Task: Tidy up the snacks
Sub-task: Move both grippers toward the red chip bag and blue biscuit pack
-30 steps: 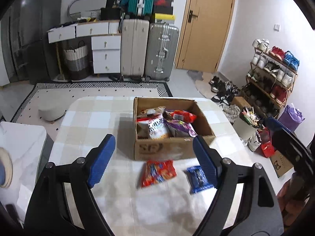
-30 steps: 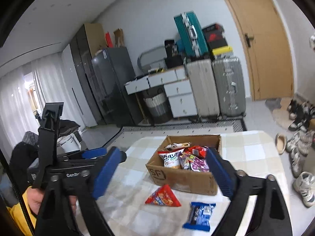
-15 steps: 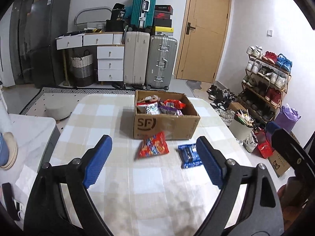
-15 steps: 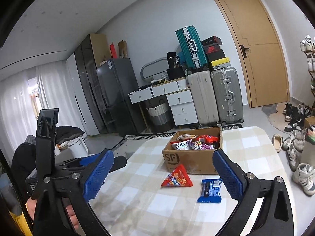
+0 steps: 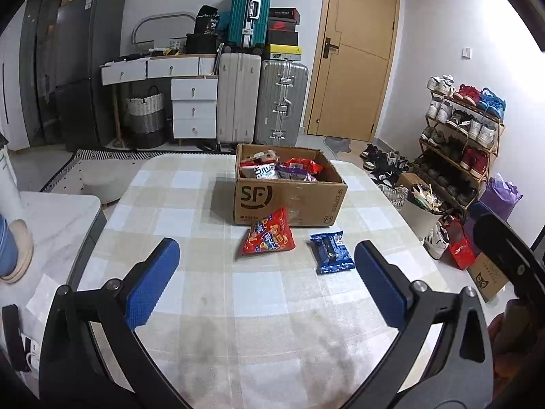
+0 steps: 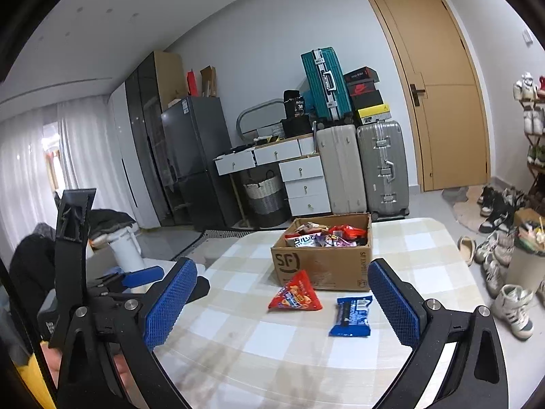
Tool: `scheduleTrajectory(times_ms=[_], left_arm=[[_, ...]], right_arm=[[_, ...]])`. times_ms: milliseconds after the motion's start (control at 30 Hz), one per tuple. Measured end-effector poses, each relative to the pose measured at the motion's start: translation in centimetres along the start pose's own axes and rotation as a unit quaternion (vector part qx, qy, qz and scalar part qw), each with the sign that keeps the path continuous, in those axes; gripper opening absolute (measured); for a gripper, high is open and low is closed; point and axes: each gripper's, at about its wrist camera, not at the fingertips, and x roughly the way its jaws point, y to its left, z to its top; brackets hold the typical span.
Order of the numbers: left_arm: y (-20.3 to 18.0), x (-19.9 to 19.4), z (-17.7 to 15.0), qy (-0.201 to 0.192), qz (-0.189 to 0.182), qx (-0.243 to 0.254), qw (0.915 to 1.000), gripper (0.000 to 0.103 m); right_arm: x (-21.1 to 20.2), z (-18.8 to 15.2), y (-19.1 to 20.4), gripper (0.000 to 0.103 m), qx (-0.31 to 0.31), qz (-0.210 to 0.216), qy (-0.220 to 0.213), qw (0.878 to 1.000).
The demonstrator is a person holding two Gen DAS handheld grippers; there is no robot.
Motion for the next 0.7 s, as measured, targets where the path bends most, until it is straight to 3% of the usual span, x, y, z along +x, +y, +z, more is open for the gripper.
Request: scheduleTrajectory(times_ms=[700], left_arm=[[0.1, 7.5, -1.6, 0.048, -0.001, -0.01, 0.9988, 0.102]], right_arm=[[3.9, -3.7, -3.5, 0.102, 0.018, -0.014, 0.054, 0.998]])
